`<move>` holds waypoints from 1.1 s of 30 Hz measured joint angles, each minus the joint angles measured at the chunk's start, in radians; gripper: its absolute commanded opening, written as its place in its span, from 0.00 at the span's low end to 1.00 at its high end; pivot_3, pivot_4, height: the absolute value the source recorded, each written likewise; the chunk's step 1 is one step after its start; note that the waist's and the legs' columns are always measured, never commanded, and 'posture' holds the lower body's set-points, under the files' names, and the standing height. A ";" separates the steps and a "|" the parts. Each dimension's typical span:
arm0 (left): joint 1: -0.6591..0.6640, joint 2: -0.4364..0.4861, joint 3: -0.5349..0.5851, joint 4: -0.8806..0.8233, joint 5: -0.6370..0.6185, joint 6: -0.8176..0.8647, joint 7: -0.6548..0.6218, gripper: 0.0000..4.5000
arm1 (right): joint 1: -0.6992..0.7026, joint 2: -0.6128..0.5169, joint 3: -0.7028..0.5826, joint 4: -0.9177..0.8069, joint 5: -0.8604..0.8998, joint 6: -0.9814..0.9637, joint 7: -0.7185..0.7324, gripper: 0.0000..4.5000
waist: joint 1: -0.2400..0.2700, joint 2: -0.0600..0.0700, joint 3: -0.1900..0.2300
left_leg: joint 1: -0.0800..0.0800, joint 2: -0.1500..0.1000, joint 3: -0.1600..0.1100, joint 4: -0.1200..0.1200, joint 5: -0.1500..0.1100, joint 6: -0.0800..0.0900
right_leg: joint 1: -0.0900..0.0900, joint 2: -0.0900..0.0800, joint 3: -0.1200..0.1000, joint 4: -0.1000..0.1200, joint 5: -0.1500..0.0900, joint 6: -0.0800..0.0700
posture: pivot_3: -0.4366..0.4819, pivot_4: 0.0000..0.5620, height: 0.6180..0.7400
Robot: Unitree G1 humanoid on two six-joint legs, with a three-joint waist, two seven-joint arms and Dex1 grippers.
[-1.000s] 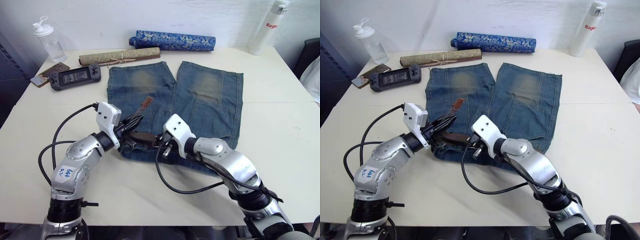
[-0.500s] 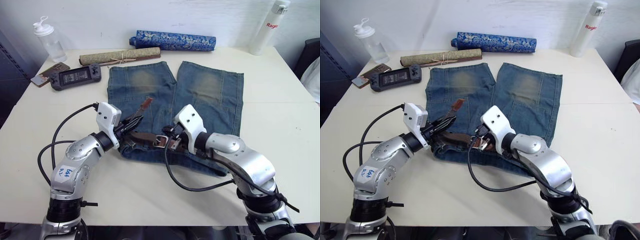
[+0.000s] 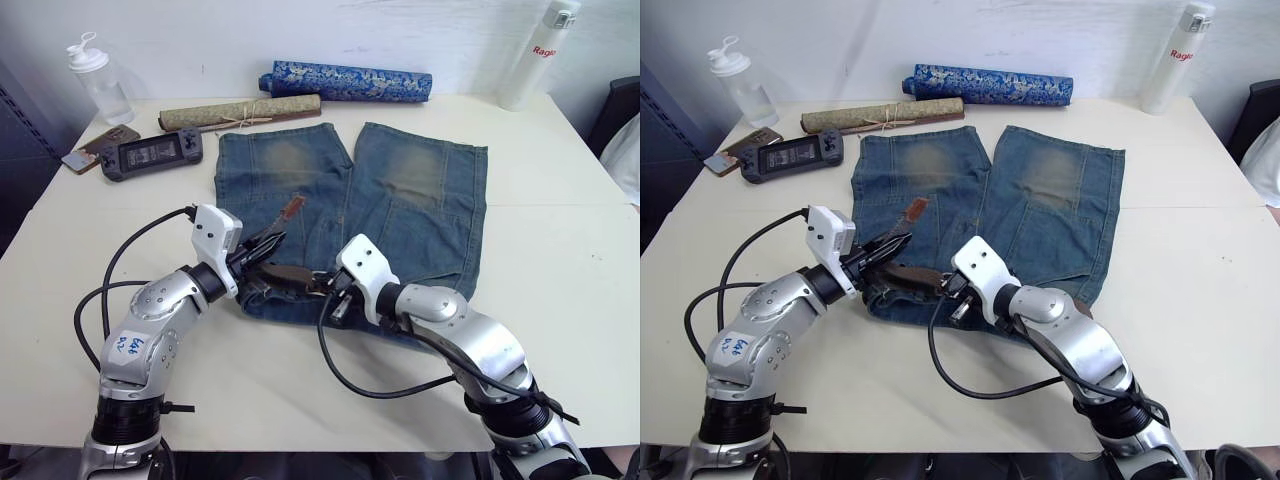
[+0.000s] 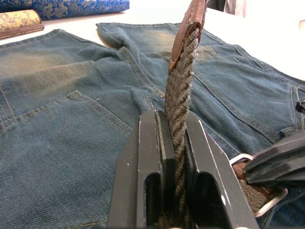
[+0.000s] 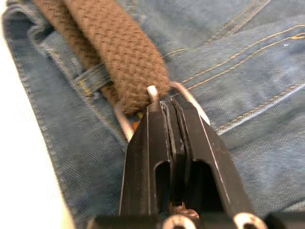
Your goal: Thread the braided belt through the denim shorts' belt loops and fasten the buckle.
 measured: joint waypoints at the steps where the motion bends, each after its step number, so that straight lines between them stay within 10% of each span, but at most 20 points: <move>1: 0.000 0.000 0.000 0.000 0.000 0.000 0.000 0.00 | 0.000 0.001 0.001 0.004 -0.003 -0.003 0.000 0.02 | 0.000 0.000 0.000 | 0.000 0.000 0.000 0.000 0.000 0.000 | 0.000 0.000 0.000 0.000 0.000 0.000 | 0.48 0.27 0.16; 20: -0.214 0.039 -0.080 0.127 0.010 0.001 -0.102 0.00 | -0.141 -0.121 0.264 0.005 -0.192 -0.022 0.025 0.02 | -0.003 -0.001 -0.001 | 0.001 0.000 0.000 0.000 0.000 0.000 | 0.001 0.000 0.000 0.000 0.000 0.000 | 0.48 0.27 0.16; 33: -0.644 -0.088 -0.282 0.676 0.151 -0.200 -0.361 0.00 | -0.159 -0.211 0.457 0.059 -0.548 -0.303 0.060 0.02 | -0.003 -0.004 -0.002 | 0.000 0.000 0.000 0.000 0.000 0.000 | 0.001 0.000 -0.001 -0.001 0.001 0.001 | 0.48 0.27 0.16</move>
